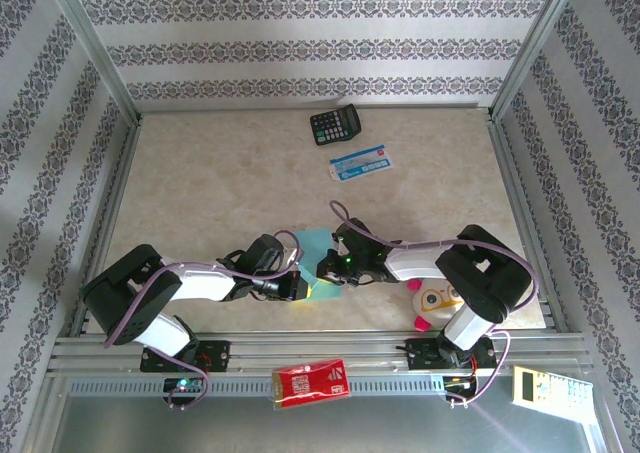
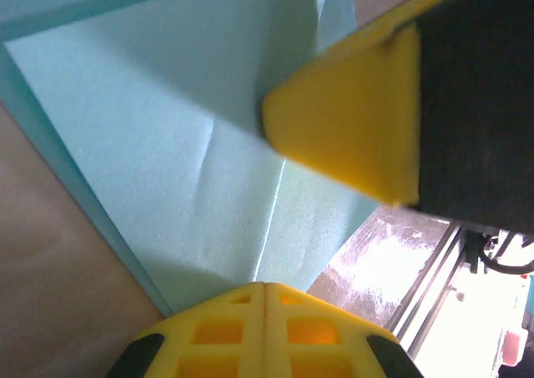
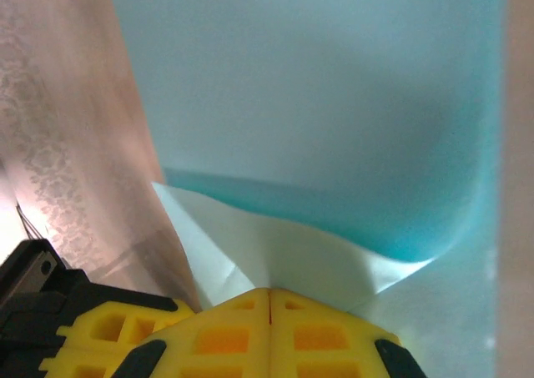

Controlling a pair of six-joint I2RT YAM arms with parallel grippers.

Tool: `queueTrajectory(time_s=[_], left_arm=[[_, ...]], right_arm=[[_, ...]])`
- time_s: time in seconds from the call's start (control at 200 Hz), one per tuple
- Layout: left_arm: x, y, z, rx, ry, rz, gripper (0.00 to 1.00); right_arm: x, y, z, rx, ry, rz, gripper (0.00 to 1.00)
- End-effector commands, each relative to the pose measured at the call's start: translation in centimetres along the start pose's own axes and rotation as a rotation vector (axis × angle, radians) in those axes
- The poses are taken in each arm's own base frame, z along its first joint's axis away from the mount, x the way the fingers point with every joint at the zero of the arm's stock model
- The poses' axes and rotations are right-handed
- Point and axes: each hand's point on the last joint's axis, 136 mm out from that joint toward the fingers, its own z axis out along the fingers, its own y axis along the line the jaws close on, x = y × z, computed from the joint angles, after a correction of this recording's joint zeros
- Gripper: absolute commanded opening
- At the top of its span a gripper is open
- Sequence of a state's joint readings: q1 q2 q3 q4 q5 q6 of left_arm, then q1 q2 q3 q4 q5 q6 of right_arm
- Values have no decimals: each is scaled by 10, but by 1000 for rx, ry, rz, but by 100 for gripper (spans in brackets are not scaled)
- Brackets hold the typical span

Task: Fold a paper plane with a square sheet of paper (pick it up from the middle)
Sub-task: Fold the triangle a second time at the center of the table.

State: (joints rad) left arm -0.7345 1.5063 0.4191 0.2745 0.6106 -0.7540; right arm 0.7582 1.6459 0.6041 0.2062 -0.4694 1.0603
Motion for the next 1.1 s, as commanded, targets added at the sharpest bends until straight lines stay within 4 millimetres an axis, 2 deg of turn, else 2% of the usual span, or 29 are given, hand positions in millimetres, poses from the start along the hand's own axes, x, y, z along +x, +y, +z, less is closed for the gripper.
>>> queueTrajectory(time_s=[0.0, 0.375, 0.659, 0.839, 0.924, 1.004, 1.094], left_arm=[[43, 58, -5, -208, 124, -103, 0], [43, 57, -7, -211, 122, -100, 0], [42, 56, -8, -210, 123, -96, 0], [37, 49, -9, -199, 113, -85, 0], [28, 40, -9, -176, 96, -75, 0], [12, 22, -9, -127, 58, -53, 0], [-11, -4, -14, -68, -1, -22, 9]], right_arm=[[-16, -23, -2, 83, -39, 8, 4], [-44, -45, -13, 114, -78, 30, 3], [-68, -50, -23, 123, -107, 38, 3], [-85, -48, -39, 111, -141, 43, 3], [-92, -35, -51, 78, -162, 20, 3], [-90, -19, -61, 54, -172, -34, 5], [-80, -9, -71, 59, -187, -87, 8]])
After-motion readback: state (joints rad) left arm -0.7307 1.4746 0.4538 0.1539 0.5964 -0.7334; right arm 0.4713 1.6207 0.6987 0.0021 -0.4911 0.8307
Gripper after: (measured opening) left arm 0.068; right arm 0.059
